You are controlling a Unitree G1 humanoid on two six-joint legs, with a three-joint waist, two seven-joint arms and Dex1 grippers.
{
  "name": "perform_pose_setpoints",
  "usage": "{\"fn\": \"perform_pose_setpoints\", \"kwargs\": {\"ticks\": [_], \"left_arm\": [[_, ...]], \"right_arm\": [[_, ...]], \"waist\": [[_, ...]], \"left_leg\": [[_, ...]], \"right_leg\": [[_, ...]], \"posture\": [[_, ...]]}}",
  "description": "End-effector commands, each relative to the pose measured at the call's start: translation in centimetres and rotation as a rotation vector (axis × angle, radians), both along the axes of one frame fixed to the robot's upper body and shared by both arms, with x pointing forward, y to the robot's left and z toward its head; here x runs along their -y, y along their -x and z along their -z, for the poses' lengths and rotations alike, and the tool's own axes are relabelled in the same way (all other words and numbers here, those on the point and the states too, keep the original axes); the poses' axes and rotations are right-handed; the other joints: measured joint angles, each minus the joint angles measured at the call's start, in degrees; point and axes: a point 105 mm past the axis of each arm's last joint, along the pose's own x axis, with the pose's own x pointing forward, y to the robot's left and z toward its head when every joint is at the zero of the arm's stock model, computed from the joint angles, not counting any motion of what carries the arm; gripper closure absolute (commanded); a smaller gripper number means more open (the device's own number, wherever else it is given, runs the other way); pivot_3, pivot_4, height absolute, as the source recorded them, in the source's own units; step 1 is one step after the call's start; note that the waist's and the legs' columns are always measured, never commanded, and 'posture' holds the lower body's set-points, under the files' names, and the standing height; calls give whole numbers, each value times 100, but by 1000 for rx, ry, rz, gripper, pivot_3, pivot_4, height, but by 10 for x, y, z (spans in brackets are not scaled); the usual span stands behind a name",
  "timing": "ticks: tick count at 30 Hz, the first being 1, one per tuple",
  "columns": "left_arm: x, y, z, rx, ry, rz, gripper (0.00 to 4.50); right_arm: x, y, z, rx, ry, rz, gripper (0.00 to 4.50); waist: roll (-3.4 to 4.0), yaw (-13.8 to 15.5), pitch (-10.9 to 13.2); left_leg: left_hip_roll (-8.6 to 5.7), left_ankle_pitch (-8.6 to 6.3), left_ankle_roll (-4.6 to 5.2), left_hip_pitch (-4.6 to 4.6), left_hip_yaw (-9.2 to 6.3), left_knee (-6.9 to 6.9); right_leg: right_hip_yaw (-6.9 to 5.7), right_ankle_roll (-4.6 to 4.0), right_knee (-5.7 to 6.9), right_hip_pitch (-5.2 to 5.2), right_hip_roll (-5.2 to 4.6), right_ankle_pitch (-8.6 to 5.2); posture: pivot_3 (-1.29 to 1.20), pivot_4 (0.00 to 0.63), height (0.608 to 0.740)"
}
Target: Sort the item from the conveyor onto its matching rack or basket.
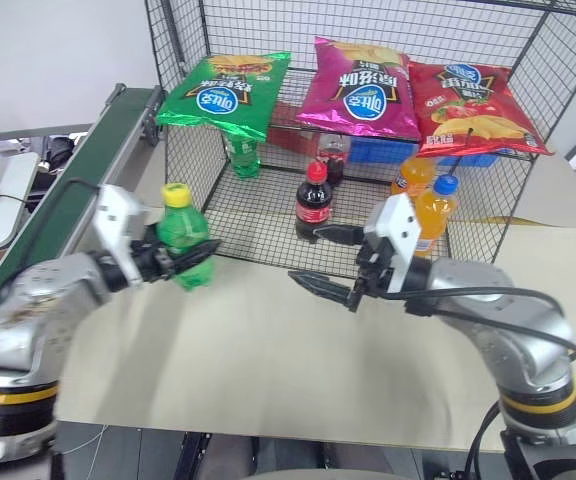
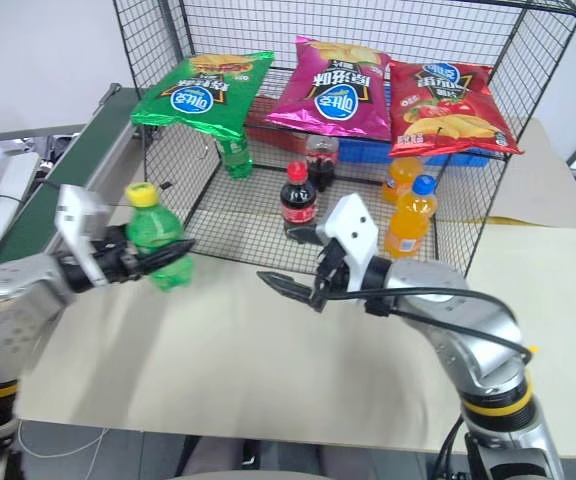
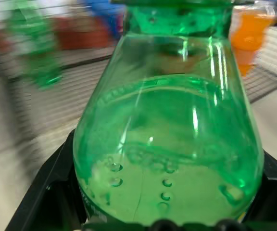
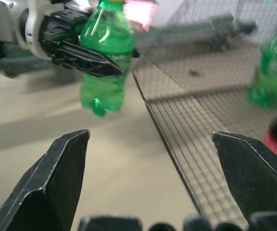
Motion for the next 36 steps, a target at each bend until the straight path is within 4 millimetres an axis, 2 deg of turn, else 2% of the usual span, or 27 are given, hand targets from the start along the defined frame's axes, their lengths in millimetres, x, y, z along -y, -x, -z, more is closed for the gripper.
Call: {"fn": "perform_pose_setpoints", "kwargs": {"ticks": [1, 6, 11, 14, 19, 21, 22, 30, 36], "left_arm": [[20, -33, -17, 157, 41, -73, 1444], [48, -73, -16, 218, 119, -148, 1444], [58, -108, -13, 239, 171, -277, 1444], [64, -121, -3, 212, 194, -334, 1444], [68, -125, 12, 185, 203, -345, 1444], [66, -126, 15, 180, 202, -350, 406], [66, -125, 17, 176, 201, -346, 46], [56, -116, 29, 147, 178, -290, 46], [40, -95, 35, 97, 144, -218, 46]], "right_arm": [[-2, -8, -14, 103, -25, 139, 0], [0, -23, -10, 104, -20, 253, 0], [2, -28, -9, 106, -21, 322, 0], [3, -26, -10, 105, -29, 342, 0], [8, -26, -11, 109, -24, 371, 0], [10, -26, -12, 108, -25, 379, 0], [10, -26, -12, 108, -24, 381, 0], [11, -29, -13, 106, -25, 375, 0], [9, -32, -12, 100, -29, 356, 0]], "waist": [[-1, 11, 0], [-2, 31, 0], [-2, 86, 0], [-2, 93, 0], [-2, 122, 0], [-2, 124, 0], [-2, 120, 0], [-1, 111, -1], [0, 77, -1]], "left_leg": [[-3, 0, 0, -3, 0, 2], [-14, -1, 3, -15, 0, 5], [-19, -1, 7, -17, -1, 7], [-24, -2, 8, -22, -1, 7], [-30, -2, 9, -22, 0, 5], [-30, -2, 9, -19, -1, 7], [-30, -2, 9, -17, 1, 8], [-29, -2, 9, -12, 1, 6], [-15, -1, 8, -6, -1, 6]], "right_leg": [[0, 0, 0, 0, 0, 0], [-2, 0, -2, -5, -3, 1], [-3, 1, 0, -5, -5, 1], [-4, 1, -3, -5, -4, 0], [-10, 1, -2, -5, -4, 1], [-12, 1, 1, -4, -4, 1], [-11, 2, 2, -4, -3, 0], [-11, 2, 6, -3, -1, 0], [-9, 2, 17, -3, 6, 0]], "posture": [[0, 150, 740], [0, 150, 740], [0, 150, 740], [0, 150, 740], [0, 150, 740], [0, 150, 740], [0, 150, 740], [0, 150, 740], [0, 150, 740]]}}
